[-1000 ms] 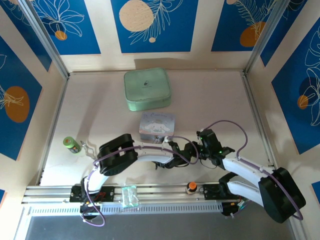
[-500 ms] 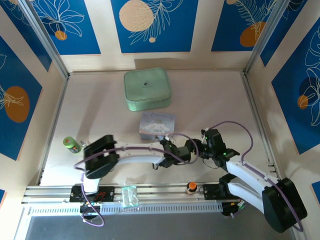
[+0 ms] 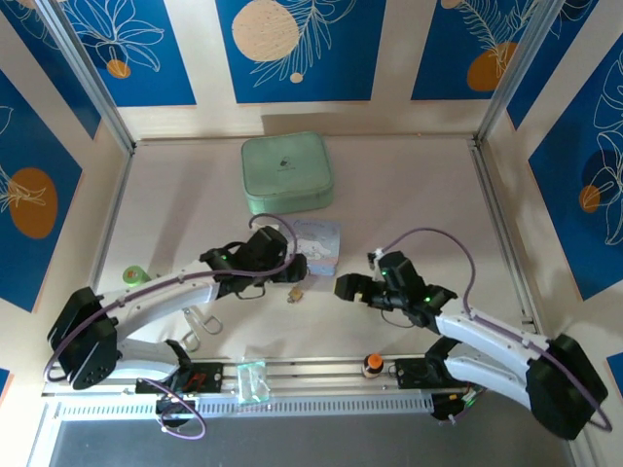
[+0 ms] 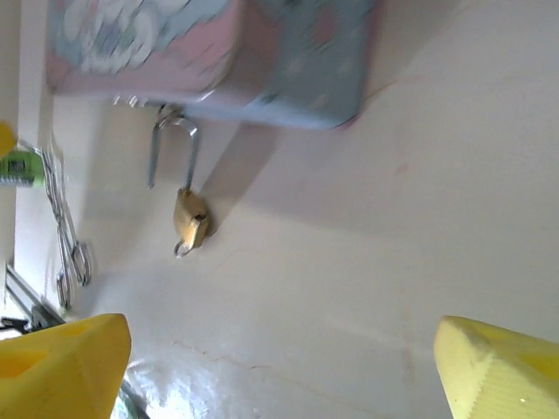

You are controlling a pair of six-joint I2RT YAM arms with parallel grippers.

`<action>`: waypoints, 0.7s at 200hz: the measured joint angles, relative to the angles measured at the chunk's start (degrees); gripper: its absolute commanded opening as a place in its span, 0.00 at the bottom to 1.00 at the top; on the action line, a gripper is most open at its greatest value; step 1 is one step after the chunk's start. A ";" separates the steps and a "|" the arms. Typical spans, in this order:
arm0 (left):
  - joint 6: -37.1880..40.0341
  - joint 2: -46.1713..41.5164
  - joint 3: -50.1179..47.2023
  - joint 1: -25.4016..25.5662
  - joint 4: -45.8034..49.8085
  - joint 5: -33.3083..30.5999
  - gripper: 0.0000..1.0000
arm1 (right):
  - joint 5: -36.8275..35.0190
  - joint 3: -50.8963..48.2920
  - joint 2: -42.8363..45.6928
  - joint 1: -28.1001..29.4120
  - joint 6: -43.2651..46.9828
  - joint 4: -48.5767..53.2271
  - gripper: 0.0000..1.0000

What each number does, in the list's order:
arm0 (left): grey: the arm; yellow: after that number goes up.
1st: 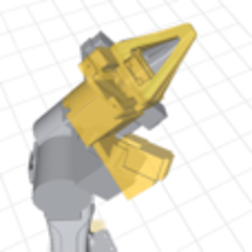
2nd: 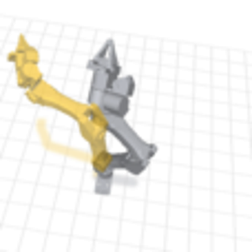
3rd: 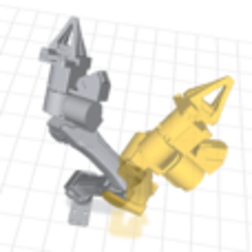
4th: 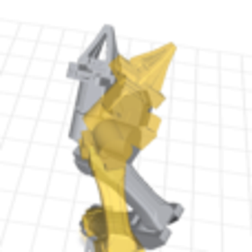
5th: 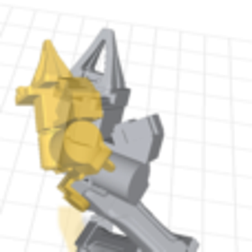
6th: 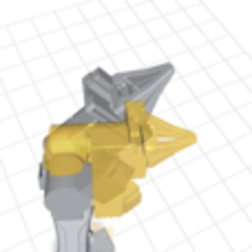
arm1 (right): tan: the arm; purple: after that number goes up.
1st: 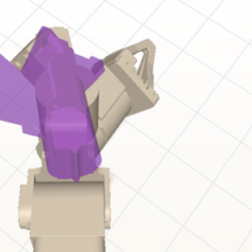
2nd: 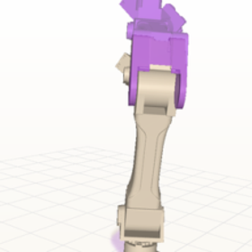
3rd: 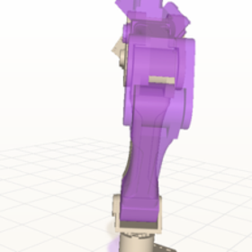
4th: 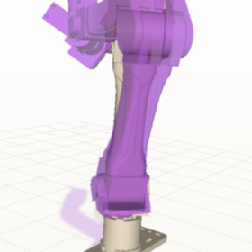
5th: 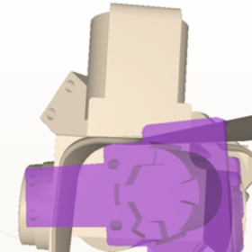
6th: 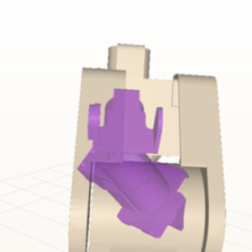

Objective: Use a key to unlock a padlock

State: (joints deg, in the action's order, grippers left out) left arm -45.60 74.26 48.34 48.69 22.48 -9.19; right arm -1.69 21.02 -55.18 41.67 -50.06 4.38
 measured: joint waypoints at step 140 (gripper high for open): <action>-7.50 -14.21 -16.87 -10.05 -9.60 7.58 0.99 | -9.75 25.64 -39.47 14.49 0.07 -0.33 0.57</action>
State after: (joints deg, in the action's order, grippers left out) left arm -53.10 60.05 31.46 38.63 12.88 -1.61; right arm -11.44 46.65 -94.65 56.16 -50.00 4.05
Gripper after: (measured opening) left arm 0.995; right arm 0.573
